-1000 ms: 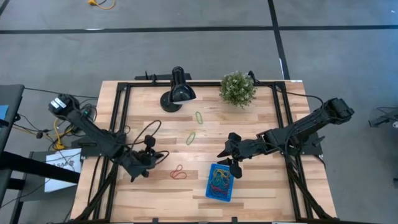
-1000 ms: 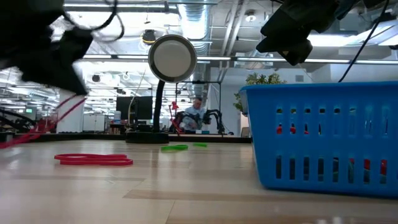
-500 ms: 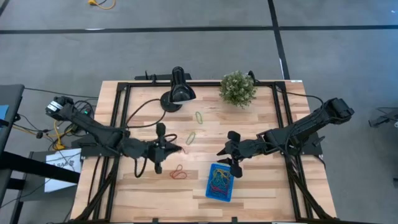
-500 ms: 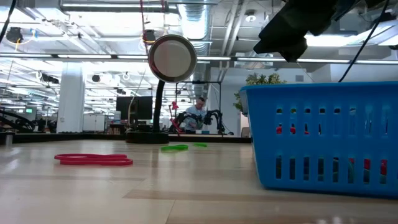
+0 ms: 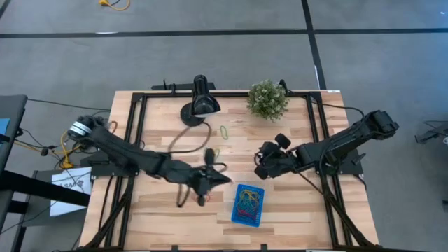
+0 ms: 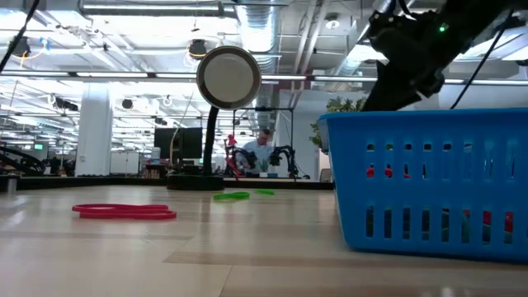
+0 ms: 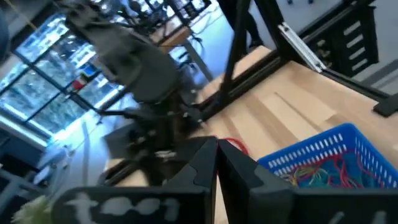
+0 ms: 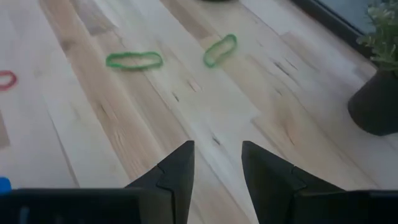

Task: Pick and place items into bin
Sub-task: Put the red rubber band into the blue bin

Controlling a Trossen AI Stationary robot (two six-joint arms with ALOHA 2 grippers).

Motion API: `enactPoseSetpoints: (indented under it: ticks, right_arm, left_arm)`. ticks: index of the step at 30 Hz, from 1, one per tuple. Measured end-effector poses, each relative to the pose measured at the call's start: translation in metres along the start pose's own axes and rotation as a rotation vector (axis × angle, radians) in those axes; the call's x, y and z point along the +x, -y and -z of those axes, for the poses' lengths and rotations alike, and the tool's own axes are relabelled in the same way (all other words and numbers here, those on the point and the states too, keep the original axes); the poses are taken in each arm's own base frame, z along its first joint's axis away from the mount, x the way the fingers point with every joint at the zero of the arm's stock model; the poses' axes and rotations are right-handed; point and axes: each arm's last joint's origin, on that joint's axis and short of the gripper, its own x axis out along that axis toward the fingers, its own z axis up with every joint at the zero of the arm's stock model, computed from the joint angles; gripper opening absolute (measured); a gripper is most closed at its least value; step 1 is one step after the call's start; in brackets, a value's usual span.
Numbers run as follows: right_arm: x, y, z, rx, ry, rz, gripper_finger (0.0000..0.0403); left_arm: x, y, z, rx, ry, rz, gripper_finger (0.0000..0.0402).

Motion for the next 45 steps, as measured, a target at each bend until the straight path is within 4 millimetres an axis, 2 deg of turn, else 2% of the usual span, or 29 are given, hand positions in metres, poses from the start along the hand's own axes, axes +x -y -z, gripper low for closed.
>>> enactPoseSetpoints:
  ticks: [7, 13, 19, 22, 28, 37, 42, 45]
  right_arm:
    - [0.0, 0.005, 0.006, -0.038, -0.052, 0.049, 0.0128]
    - [-0.001, 0.01, 0.011, -0.026, -0.09, 0.092, 0.0128]
    - [-0.003, 0.008, 0.013, -0.034, -0.098, 0.074, 0.0127]
    - [-0.004, 0.006, 0.014, -0.039, -0.106, 0.058, 0.0128]
    - [-0.005, 0.005, 0.015, -0.044, -0.106, 0.053, 0.0127]
    - [-0.004, 0.005, 0.014, -0.04, -0.103, 0.053, 0.0127]
    - [-0.004, 0.005, 0.014, -0.04, -0.104, 0.053, 0.0128]
    - [-0.004, 0.005, 0.014, -0.04, -0.104, 0.053, 0.0127]
  left_arm:
    - [0.054, 0.027, 0.013, -0.107, -0.018, 0.137, 0.0]
    - [0.078, 0.04, 0.019, -0.147, -0.036, 0.185, 0.0]
    - [0.098, 0.05, 0.038, -0.207, -0.074, 0.213, 0.0]
    - [0.103, 0.054, 0.042, -0.215, -0.051, 0.27, 0.0]
    - [0.103, 0.054, 0.033, -0.252, 0.063, 0.351, 0.0]
    - [0.106, 0.04, 0.03, -0.238, 0.159, 0.305, 0.0]
    - [0.108, 0.034, 0.034, -0.232, 0.152, 0.29, 0.0]
    - [0.11, 0.03, 0.029, -0.22, 0.154, 0.285, 0.0]
